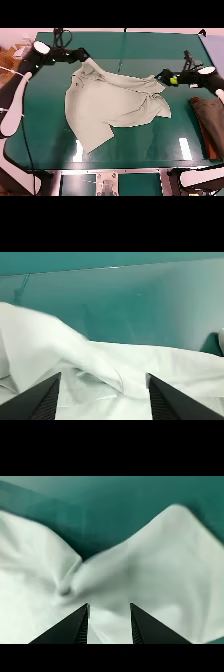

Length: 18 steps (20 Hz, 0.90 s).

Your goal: Fold the shirts.

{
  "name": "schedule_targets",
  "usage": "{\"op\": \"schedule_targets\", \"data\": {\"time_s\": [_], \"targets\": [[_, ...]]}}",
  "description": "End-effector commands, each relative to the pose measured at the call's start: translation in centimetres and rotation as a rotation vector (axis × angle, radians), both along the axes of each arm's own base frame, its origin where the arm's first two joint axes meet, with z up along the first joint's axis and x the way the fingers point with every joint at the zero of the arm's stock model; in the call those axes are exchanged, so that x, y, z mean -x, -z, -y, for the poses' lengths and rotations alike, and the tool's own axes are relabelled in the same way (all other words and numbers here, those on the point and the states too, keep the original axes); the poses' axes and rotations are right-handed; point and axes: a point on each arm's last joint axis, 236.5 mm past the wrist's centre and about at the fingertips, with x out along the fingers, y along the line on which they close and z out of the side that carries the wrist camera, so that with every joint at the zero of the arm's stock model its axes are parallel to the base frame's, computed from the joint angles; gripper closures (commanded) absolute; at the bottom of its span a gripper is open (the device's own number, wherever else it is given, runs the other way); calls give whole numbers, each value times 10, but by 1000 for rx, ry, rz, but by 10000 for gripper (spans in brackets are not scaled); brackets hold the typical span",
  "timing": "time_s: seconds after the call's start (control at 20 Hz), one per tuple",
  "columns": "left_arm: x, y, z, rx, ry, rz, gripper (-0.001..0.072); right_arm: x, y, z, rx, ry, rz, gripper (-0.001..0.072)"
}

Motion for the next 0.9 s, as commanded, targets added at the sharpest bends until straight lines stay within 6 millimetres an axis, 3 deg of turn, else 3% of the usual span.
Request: {"op": "schedule_targets", "data": {"time_s": [0.0, 0.05, 0.15, 0.25, 0.45, 0.55, 0.6, 0.65, 0.7, 0.8, 0.85], "targets": [[26, -12, -20, 42, 97, -137, 471, 20, -20, 35, -52, -22, -67, 440], [38, -16, -29, 43, 130, -178, 687, 33, -24, 45, -79, -9, -99, 492], [67, -12, -41, 43, 185, -296, 689, 59, -22, 59, -114, 13, -148, 606], [100, 7, -56, -39, 211, -451, 689, 88, -13, 65, -142, 55, -193, 697], [159, 23, -70, -124, 184, -601, 689, 161, 15, 75, -121, 134, -295, 697], [197, 37, -92, -170, 127, -644, 689, 195, 27, 82, -83, 167, -340, 688], [217, 45, -104, -161, 92, -660, 688, 205, 32, 84, -81, 187, -353, 532], [233, 53, -116, -151, 54, -667, 688, 211, 39, 85, -87, 204, -366, 281], [248, 62, -130, -131, 0, -681, 687, 213, 44, 86, -88, 217, -372, 236], [267, 78, -159, -89, -111, -715, 665, 211, 52, 87, -95, 230, -381, 237], [275, 86, -169, -64, -152, -740, 379, 209, 56, 88, -106, 237, -387, 241]]}}
